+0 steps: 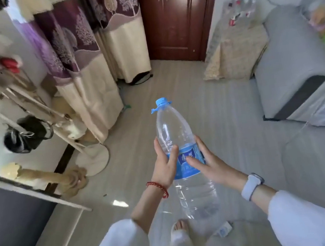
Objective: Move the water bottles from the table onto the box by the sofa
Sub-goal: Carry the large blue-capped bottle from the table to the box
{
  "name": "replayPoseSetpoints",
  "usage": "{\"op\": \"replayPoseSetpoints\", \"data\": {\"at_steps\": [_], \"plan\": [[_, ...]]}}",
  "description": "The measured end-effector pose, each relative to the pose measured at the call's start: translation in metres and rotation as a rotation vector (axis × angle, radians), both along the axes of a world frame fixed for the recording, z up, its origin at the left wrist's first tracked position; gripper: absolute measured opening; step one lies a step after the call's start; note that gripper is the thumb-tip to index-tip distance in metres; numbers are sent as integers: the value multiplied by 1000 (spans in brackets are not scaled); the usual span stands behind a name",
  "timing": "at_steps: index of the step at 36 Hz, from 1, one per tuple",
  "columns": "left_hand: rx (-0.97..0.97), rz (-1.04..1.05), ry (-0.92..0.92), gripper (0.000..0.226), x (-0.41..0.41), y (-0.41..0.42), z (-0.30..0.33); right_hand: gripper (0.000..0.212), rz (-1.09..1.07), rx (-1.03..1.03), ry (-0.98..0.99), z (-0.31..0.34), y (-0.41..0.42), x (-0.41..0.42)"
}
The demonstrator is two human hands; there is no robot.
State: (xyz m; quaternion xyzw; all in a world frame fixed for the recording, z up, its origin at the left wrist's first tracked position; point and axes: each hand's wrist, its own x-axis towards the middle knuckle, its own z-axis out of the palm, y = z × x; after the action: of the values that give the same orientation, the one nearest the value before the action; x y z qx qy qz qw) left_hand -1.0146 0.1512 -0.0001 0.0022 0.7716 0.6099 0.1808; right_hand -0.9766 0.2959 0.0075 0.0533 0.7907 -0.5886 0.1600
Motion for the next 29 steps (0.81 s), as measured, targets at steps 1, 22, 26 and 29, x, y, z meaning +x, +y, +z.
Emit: {"op": "replayPoseSetpoints", "data": {"at_steps": [1, 22, 26, 29], "plan": [[-16, -34, -7, 80, -20, 11, 2, 66, -34, -22, 3, 3, 11, -14], [-67, -436, 76, 62, -415, 375, 4, 70, -472, 6, 33, -12, 345, -360], [-14, -442, 63, 70, -486, 435, 10, 53, -511, -45, 57, 5, 400, -429], [19, -446, 62, 67, -537, 475, 7, 52, -495, -45, 62, 7, 439, -476]]}}
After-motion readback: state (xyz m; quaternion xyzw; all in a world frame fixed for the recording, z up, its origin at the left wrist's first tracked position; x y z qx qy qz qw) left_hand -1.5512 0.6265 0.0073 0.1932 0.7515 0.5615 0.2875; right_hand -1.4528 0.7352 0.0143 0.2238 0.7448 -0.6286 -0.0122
